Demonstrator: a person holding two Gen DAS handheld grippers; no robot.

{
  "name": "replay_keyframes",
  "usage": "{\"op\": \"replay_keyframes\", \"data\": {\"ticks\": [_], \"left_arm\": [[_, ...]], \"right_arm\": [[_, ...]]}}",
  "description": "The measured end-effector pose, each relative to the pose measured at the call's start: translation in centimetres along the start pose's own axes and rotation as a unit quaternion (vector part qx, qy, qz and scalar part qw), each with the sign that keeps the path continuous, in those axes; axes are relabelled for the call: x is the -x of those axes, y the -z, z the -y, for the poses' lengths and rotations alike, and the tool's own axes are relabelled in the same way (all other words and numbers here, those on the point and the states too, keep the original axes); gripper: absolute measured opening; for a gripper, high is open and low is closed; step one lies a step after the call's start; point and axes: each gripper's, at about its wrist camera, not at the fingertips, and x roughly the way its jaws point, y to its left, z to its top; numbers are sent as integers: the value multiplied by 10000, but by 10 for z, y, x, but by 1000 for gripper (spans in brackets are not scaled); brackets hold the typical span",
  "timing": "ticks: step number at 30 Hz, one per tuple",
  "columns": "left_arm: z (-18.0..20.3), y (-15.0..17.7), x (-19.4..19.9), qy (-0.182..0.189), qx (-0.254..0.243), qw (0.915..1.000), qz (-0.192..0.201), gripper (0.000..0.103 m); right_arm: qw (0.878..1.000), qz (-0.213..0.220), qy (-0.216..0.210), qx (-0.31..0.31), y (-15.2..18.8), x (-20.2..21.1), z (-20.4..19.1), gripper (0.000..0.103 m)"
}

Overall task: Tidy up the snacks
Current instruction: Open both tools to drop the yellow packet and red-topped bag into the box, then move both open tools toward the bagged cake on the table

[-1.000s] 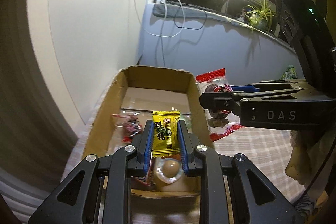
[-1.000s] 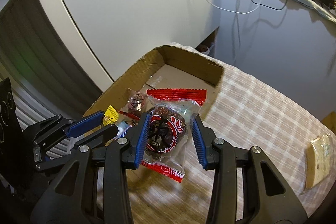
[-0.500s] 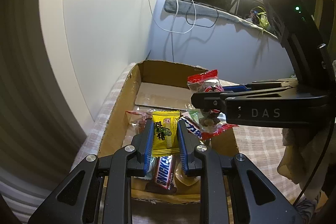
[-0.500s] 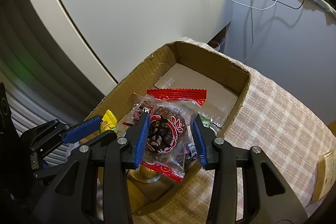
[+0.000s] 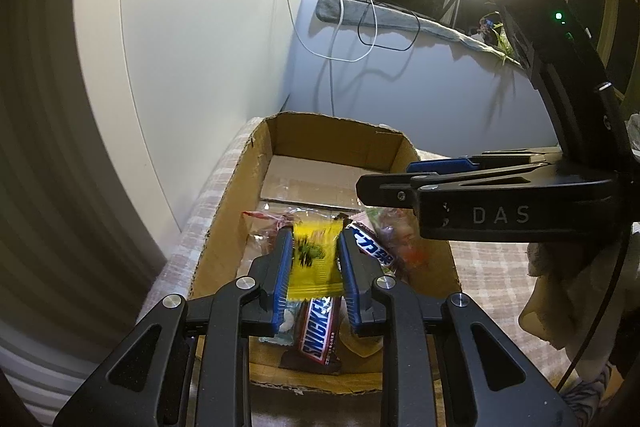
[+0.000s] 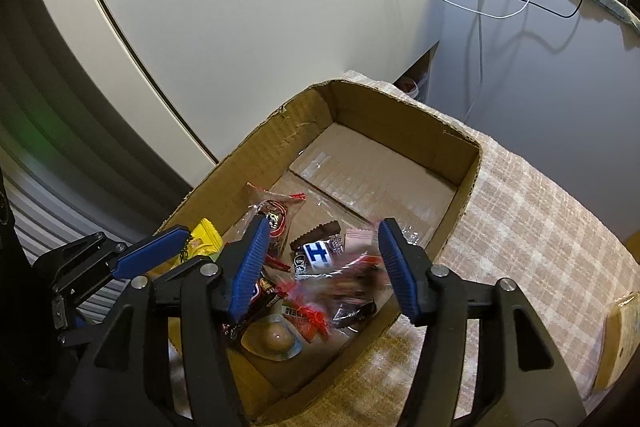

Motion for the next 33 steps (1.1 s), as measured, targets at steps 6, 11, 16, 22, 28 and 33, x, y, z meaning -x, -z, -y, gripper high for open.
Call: {"op": "replay_keyframes", "data": {"ticks": [6, 11, 16, 22, 28, 33], "left_arm": [[1, 2, 3, -34, -29, 10000, 65, 52], [2, 2, 5, -54, -54, 9999, 80, 65], [8, 2, 8, -74, -90, 9999, 114, 67], [19, 1, 12, -57, -195, 9997, 141, 68], [37, -1, 15, 45, -290, 9994, 181, 68], [56, -3, 14, 184, -365, 9990, 176, 68]], "right_arm": [[10000, 69, 60, -28, -1, 2, 3, 75], [9996, 218, 147, -59, -3, 9, 5, 83], [9996, 246, 148, -62, -1, 17, 7, 87], [9993, 326, 152, -114, 6, 30, 16, 87], [9985, 428, 205, -272, 18, 49, 38, 87], [9973, 498, 296, -460, 33, 68, 63, 87]]}}
